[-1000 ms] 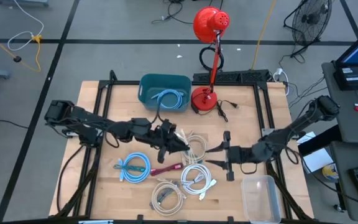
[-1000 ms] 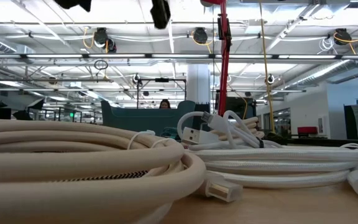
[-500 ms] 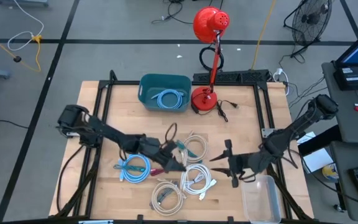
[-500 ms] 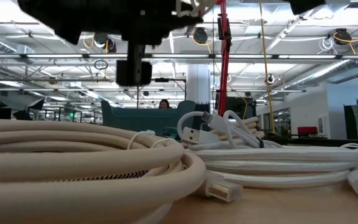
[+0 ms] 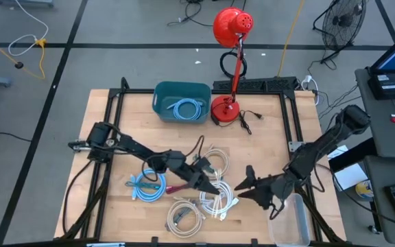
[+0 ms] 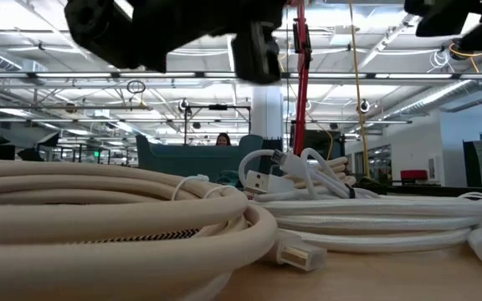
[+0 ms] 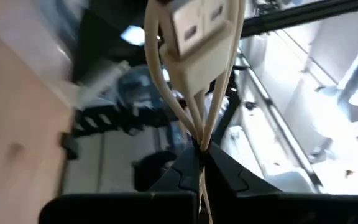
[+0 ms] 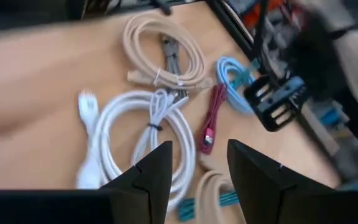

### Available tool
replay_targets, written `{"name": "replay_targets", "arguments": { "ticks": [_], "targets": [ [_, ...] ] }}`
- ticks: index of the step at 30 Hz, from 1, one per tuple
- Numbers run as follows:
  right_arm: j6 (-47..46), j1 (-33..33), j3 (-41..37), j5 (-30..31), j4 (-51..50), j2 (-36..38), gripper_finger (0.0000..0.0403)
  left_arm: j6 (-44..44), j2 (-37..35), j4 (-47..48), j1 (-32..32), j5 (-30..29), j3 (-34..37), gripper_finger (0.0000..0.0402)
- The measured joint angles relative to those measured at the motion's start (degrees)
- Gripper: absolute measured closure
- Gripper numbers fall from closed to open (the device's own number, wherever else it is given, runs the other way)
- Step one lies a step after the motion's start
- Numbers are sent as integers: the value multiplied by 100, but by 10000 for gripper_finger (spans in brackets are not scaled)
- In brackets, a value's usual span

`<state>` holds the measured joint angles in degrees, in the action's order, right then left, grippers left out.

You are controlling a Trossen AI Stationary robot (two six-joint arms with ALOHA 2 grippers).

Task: Pick & Place USB Port
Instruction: Put the light brown charger cable into the transparent bin

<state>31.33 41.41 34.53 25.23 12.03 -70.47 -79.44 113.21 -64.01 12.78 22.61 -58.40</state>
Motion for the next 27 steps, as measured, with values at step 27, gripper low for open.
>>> {"name": "replay_targets", "arguments": {
  "ticks": [27],
  "targets": [
    [4796, 226, -110, 1669, 3554, -757, 322, -174, -14, 48, -967, 737, -211, 396]
  ]
}}
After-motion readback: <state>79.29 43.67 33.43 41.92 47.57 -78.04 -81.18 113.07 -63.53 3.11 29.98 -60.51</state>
